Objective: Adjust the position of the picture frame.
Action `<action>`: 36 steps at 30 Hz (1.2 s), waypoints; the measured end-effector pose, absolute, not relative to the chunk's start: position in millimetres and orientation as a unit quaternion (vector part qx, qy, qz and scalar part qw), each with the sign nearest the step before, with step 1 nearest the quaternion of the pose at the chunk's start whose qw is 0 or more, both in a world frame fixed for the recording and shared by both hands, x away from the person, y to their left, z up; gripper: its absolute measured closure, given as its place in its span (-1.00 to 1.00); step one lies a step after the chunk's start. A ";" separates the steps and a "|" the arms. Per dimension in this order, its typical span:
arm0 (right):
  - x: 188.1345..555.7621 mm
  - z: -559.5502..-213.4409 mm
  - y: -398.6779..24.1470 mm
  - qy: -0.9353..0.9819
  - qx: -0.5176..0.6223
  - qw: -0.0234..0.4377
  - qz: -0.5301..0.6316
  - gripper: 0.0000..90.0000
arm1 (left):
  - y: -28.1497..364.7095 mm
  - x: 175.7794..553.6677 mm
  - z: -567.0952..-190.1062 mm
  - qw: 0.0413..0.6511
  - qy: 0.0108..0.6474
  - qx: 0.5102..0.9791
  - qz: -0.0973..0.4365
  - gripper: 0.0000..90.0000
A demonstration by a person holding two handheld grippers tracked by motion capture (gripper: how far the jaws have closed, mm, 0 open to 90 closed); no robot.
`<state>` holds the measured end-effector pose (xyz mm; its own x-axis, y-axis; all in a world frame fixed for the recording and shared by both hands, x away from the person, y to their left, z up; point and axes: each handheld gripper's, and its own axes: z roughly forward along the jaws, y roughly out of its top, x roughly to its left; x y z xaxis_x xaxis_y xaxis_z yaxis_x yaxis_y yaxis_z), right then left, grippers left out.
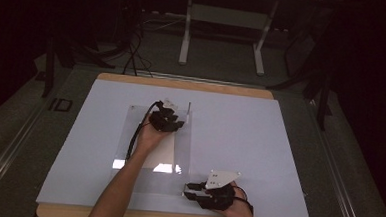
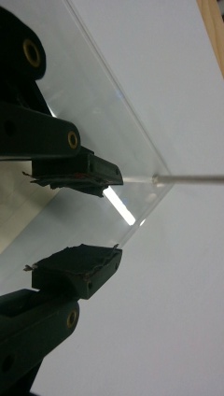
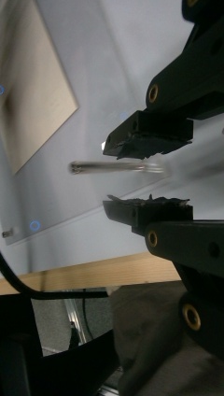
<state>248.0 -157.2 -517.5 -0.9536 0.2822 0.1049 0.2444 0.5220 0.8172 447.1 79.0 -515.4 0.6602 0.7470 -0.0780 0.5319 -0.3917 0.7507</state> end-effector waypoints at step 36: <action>256.5 -536.5 -135.9 0.853 0.216 0.011 0.475 0.82 | 27.2 505.3 -512.8 0.340 0.393 0.830 0.202 0.89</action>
<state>256.5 -135.9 -536.5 -0.9062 0.3797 0.1861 0.3580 0.4548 0.8155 505.3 27.2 -512.8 0.6084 0.7907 0.0684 0.5152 -0.4590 0.7238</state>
